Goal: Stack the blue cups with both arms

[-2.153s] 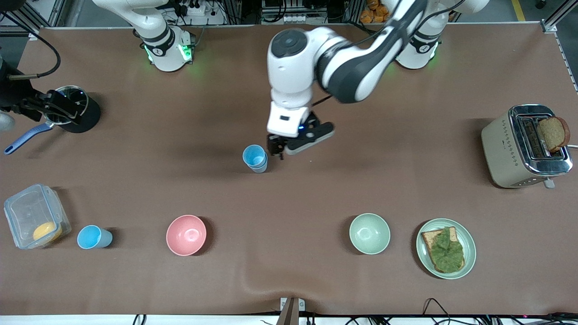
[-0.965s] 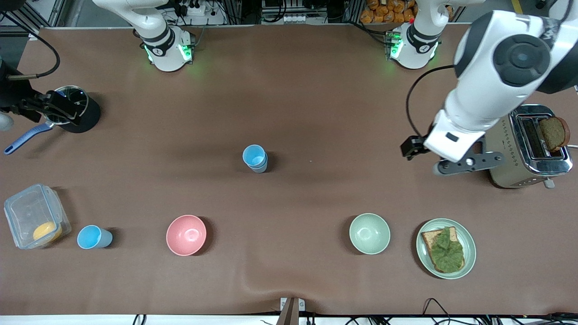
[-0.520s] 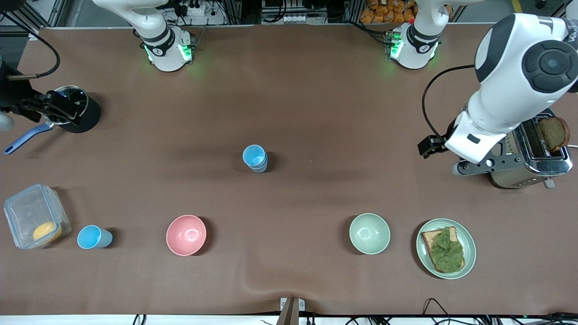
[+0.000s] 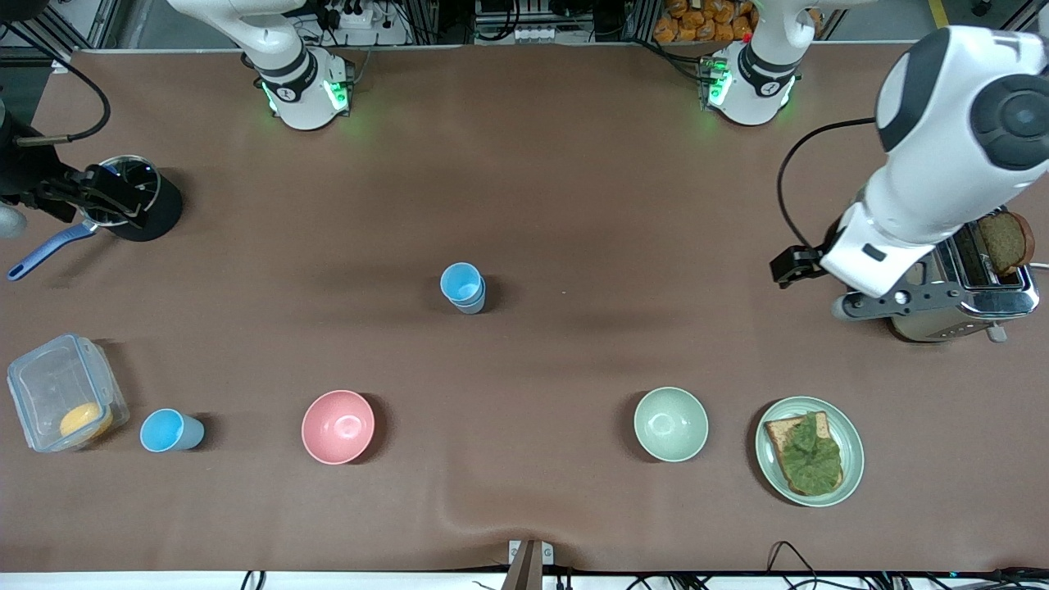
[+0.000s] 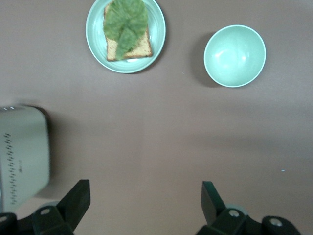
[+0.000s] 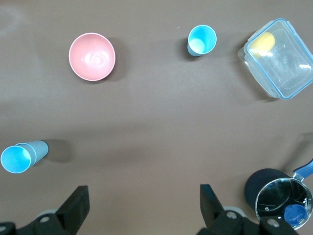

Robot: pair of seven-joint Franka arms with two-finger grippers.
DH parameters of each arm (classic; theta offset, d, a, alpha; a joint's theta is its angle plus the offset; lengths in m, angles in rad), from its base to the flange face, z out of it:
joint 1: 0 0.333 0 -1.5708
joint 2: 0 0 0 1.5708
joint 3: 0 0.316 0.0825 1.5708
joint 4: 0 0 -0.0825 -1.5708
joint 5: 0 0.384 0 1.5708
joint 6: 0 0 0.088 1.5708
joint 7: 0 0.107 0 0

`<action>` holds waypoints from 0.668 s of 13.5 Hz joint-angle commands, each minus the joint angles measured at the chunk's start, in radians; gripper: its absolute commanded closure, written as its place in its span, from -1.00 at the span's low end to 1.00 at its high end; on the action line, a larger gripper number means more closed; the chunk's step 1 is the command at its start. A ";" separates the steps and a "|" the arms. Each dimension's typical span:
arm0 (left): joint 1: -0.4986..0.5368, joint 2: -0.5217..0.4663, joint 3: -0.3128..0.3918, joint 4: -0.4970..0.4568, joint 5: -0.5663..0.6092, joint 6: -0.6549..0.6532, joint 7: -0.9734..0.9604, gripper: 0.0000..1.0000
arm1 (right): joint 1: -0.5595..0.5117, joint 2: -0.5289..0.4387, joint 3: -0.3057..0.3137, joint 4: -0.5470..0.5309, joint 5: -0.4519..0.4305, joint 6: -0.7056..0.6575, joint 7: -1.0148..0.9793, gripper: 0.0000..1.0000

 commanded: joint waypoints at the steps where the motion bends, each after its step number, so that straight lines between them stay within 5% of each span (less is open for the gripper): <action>1: 0.070 -0.073 -0.012 -0.027 -0.026 -0.016 0.096 -1.00 | 0.006 -0.011 0.003 -0.016 -0.014 0.009 0.011 -1.00; 9: 0.073 -0.137 0.030 -0.025 -0.047 -0.059 0.230 -1.00 | 0.009 -0.011 0.003 -0.016 -0.014 0.014 0.011 -1.00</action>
